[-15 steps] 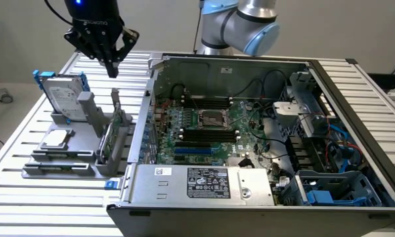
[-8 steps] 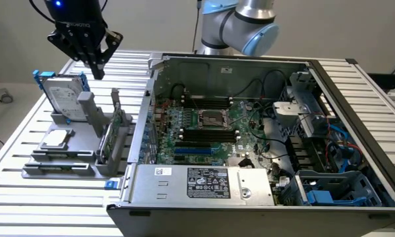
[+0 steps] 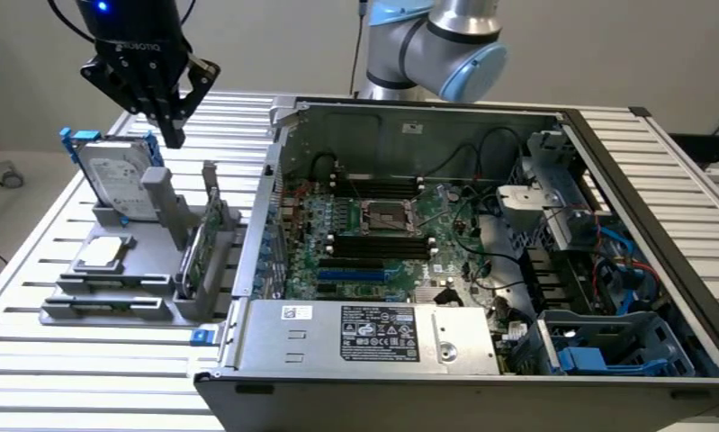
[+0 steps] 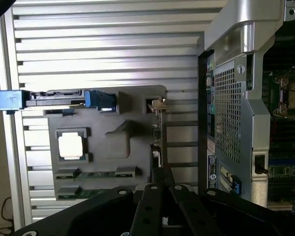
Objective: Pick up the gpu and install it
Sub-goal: 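Reach for the gpu, then pick up the gpu and move the gpu toward the slot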
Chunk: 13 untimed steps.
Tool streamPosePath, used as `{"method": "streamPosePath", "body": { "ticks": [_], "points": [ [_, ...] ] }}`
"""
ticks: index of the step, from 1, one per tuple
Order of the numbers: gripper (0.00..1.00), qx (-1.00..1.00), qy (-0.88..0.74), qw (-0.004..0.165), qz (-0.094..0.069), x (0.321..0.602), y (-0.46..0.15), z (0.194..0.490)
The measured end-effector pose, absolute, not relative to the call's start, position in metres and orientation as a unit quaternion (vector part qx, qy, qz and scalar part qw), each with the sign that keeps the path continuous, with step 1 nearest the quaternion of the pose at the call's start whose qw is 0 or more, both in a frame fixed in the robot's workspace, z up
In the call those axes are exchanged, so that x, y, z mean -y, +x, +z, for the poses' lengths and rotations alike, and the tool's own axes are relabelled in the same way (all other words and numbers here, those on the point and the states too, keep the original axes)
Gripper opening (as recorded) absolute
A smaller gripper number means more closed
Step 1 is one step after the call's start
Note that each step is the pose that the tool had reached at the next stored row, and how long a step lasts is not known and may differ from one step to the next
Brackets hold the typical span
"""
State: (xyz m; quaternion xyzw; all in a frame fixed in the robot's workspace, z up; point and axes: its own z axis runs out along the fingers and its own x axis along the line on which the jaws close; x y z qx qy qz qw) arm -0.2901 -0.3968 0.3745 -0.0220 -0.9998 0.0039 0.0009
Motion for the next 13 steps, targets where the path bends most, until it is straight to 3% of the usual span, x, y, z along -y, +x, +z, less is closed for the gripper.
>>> {"method": "streamPosePath", "body": {
  "ticks": [13],
  "points": [
    [0.12, 1.000, -0.022, 0.001, 0.004, 0.3968, -0.2901, 0.3744]
  ]
}}
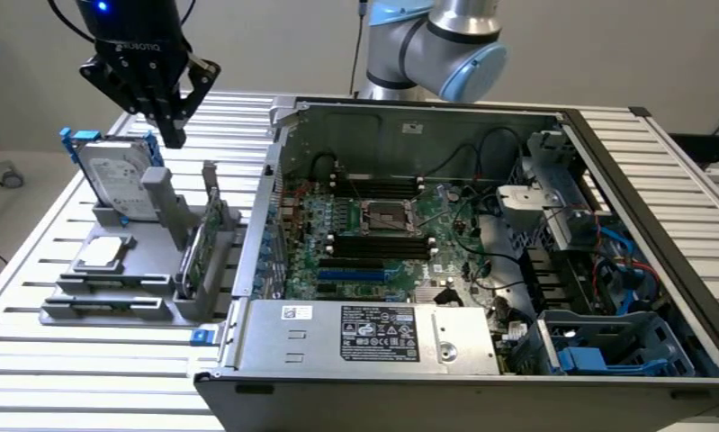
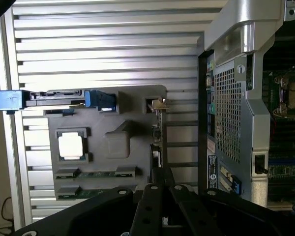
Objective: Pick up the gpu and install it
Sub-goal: 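Pick up the gpu and move the gpu toward the slot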
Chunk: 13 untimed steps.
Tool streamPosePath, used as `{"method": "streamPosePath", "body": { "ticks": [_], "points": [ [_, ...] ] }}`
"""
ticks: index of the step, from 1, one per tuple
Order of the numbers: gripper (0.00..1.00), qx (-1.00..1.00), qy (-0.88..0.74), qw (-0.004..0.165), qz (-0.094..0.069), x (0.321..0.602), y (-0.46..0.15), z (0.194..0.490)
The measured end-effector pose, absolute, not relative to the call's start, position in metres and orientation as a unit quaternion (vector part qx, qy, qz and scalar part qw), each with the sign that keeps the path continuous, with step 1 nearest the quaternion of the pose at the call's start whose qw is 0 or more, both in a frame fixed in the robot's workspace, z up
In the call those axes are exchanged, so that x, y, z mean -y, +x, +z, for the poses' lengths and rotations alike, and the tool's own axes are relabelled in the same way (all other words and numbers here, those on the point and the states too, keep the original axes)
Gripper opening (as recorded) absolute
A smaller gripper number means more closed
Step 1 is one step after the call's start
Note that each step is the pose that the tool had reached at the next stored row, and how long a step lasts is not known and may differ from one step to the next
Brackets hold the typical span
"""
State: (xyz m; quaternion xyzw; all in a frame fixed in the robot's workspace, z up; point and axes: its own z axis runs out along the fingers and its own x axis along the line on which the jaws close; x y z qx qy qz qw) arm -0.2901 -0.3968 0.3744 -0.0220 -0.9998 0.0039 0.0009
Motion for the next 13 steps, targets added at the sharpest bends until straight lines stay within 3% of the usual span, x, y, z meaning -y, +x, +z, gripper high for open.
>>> {"method": "streamPosePath", "body": {
  "ticks": [3, 6, 7, 13],
  "points": [
    [0.30, 1.000, -0.022, 0.001, 0.004, 0.3968, -0.2901, 0.3744],
    [0.36, 1.000, -0.022, 0.001, 0.004, 0.3968, -0.2901, 0.3744],
    [0.42, 1.000, -0.022, 0.001, 0.004, 0.3968, -0.2901, 0.3744],
    [0.42, 1.000, -0.022, 0.001, 0.007, 0.3979, -0.2910, 0.3679]
  ]
}}
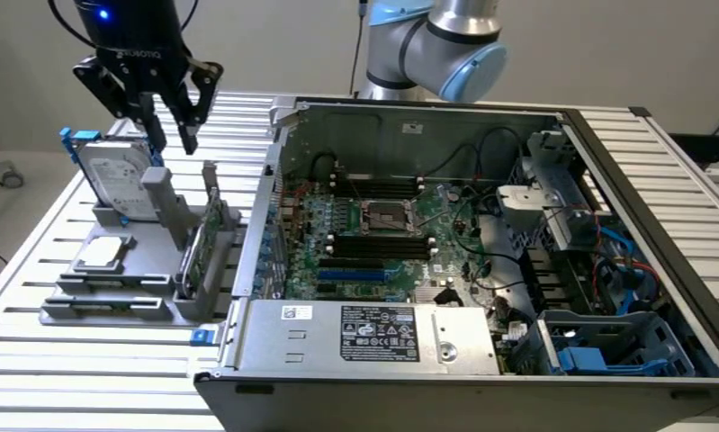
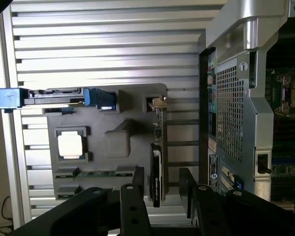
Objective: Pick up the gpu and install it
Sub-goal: 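Pick up the gpu and move the gpu toward the slot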
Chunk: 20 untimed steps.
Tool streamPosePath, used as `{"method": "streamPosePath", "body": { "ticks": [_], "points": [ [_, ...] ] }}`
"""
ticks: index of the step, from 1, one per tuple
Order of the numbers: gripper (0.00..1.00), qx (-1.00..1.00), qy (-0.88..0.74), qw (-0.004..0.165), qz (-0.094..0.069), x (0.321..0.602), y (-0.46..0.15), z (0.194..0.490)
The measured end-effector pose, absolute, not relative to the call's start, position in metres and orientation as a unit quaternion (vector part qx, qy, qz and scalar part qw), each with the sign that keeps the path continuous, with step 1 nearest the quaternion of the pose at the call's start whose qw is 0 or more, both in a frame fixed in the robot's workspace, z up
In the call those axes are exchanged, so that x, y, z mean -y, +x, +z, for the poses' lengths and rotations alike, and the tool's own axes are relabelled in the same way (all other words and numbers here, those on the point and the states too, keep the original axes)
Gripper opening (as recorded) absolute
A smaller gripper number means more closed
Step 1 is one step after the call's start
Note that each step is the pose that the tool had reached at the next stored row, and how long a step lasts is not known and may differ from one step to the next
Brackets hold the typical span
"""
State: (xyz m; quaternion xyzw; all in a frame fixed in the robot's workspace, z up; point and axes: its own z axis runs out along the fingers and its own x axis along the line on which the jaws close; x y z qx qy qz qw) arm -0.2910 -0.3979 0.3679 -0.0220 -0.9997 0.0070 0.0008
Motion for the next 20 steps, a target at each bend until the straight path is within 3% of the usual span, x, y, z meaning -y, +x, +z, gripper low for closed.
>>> {"method": "streamPosePath", "body": {
  "ticks": [20],
  "points": [
    [0.42, 1.000, -0.022, 0.001, 0.007, 0.437, -0.291, 0.331]
  ]
}}
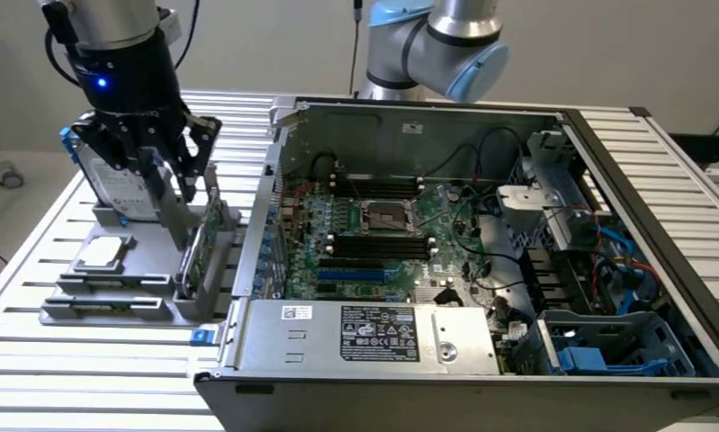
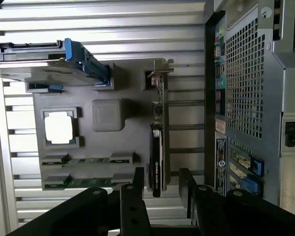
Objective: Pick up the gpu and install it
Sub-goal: 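Pick up the gpu and move the gpu toward the slot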
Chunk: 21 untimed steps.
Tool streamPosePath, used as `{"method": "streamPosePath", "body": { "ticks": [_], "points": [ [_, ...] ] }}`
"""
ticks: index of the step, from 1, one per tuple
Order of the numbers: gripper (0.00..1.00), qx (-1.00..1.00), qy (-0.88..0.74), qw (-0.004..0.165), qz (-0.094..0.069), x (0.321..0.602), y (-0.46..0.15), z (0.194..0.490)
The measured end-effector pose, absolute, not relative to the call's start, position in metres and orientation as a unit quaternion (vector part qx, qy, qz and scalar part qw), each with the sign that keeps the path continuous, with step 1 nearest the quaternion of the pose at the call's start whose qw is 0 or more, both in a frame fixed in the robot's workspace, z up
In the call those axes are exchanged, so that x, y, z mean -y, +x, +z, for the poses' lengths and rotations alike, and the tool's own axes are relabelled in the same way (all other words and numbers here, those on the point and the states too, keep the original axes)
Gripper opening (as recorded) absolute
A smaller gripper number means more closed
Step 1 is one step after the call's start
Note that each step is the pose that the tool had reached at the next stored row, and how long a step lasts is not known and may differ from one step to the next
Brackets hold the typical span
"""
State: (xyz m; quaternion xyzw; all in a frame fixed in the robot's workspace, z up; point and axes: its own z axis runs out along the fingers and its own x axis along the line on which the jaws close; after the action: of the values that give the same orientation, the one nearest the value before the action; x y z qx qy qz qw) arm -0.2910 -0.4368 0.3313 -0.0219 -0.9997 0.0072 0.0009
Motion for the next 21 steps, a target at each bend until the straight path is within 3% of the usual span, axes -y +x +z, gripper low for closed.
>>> {"method": "streamPosePath", "body": {
  "ticks": [21],
  "points": [
    [0.42, 1.000, -0.022, 0.001, 0.007, 0.435, -0.293, 0.293]
  ]
}}
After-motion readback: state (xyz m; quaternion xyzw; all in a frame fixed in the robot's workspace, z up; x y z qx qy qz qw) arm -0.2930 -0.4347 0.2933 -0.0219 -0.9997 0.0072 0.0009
